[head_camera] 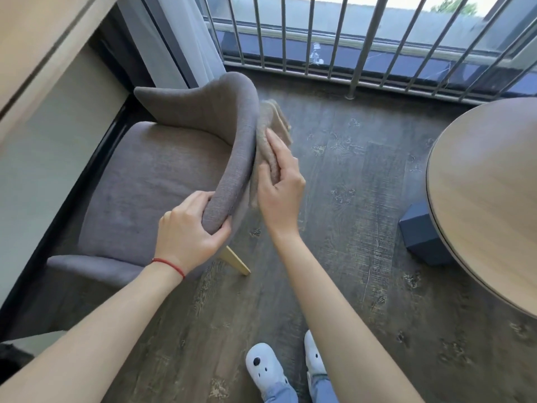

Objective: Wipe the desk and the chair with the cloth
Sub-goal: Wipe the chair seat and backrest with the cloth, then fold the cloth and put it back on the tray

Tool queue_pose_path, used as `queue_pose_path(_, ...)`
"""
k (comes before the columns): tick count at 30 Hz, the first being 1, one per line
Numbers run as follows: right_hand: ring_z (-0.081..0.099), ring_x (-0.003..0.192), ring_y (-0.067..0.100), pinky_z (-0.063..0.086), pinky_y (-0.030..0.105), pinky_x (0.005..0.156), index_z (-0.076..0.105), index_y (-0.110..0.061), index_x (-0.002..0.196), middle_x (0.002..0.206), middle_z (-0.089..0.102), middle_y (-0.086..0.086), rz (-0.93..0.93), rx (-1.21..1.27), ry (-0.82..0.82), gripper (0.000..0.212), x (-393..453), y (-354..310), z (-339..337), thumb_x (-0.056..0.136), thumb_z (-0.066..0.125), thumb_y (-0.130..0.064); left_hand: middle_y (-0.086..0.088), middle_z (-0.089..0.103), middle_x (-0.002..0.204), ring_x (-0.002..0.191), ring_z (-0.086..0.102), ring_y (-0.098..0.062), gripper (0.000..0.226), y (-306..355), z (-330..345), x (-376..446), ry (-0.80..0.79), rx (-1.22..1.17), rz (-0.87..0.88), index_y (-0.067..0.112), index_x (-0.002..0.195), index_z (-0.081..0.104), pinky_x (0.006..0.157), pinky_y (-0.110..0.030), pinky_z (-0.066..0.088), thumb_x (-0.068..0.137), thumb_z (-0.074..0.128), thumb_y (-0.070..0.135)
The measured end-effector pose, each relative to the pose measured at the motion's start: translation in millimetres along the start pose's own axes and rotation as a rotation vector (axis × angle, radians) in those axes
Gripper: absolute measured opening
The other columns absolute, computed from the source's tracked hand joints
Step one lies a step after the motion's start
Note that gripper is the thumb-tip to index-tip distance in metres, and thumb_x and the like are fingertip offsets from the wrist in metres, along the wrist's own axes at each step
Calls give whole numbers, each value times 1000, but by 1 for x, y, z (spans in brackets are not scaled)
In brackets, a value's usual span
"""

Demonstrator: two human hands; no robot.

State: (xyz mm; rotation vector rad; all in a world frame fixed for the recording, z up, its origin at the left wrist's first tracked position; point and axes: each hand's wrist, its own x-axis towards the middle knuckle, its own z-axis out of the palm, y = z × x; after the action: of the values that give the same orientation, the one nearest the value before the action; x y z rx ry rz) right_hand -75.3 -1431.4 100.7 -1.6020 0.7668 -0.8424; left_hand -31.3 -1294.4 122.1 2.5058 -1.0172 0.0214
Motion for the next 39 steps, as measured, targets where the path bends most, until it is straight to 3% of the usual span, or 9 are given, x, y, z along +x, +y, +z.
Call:
queue_pose_path(5, 51, 126, 27, 36, 24, 100, 58, -11, 128, 129, 63, 11, 465, -48, -203, 43, 14, 11, 6, 88, 48, -1, 1, 67, 87, 72, 64, -25, 39, -4, 2, -1, 1, -43, 10, 17, 98, 63, 58, -27, 45, 73, 52, 45)
queue_pose_path(10, 58, 118, 16, 40, 20, 103, 64, -14, 121, 124, 67, 3, 151, -109, -184, 44, 0, -36, -36, 82, 54, 1, 5, 65, 93, 82, 63, -22, 40, 1, -4, -3, -96, -65, -106, 21, 101, 63, 64, -27, 39, 78, 48, 51)
queue_pose_path(14, 53, 113, 6, 33, 5, 100, 65, -15, 119, 127, 64, 0, -186, -88, -374, 44, -11, -112, -47, 79, 62, 3, -10, 65, 113, 111, 60, -32, 43, 33, -60, 3, 21, -1118, -726, 9, 113, 63, 89, -37, 47, 94, 40, 39)
queue_pose_path(18, 55, 117, 17, 39, 21, 103, 70, -11, 112, 128, 64, 2, -335, -49, -647, 26, -38, -199, -32, 87, 64, -6, -10, 69, 113, 101, 67, -26, 54, 43, -160, -25, 97, -1599, -636, 11, 121, 60, 85, -39, 56, 90, 43, 51)
queue_pose_path(22, 59, 114, 22, 54, 34, 92, 67, -7, 112, 127, 63, 8, -415, 15, -866, 28, -80, -277, 5, 88, 60, 5, -16, 63, 123, 113, 58, -30, 42, 35, -246, -76, 237, -1591, -598, 14, 127, 56, 85, -39, 53, 93, 48, 37)
queue_pose_path(25, 63, 98, 10, 59, 28, 81, 62, -13, 118, 118, 62, 4, -421, -31, -943, 40, -127, -322, 45, 81, 70, -1, -23, 56, 132, 119, 52, -38, 40, 6, -293, -120, 462, -1595, -625, 8, 130, 51, 95, -49, 44, 93, 49, 23)
queue_pose_path(31, 61, 82, 2, 49, 9, 72, 59, -18, 117, 103, 66, -6, -419, -156, -1209, 47, -231, -382, 139, 74, 79, -25, -12, 67, 118, 97, 67, -21, 49, -60, -386, -225, 812, -1554, -678, 9, 125, 55, 78, -34, 55, 79, 62, 24)
queue_pose_path(36, 63, 67, 2, 53, 14, 64, 64, -25, 102, 80, 70, -10, -459, -110, -1363, 34, -342, -431, 222, 72, 81, -24, -18, 59, 129, 118, 55, -35, 45, -132, -459, -320, 929, -1558, -708, 9, 128, 51, 96, -49, 46, 84, 59, 17)
queue_pose_path(39, 67, 74, 6, 58, 24, 72, 66, -22, 93, 81, 71, -8, -462, -37, -1415, 24, -397, -449, 268, 74, 80, -17, -22, 55, 133, 123, 50, -39, 49, -178, -494, -367, 947, -1578, -664, 8, 130, 49, 101, -58, 42, 83, 59, 16)
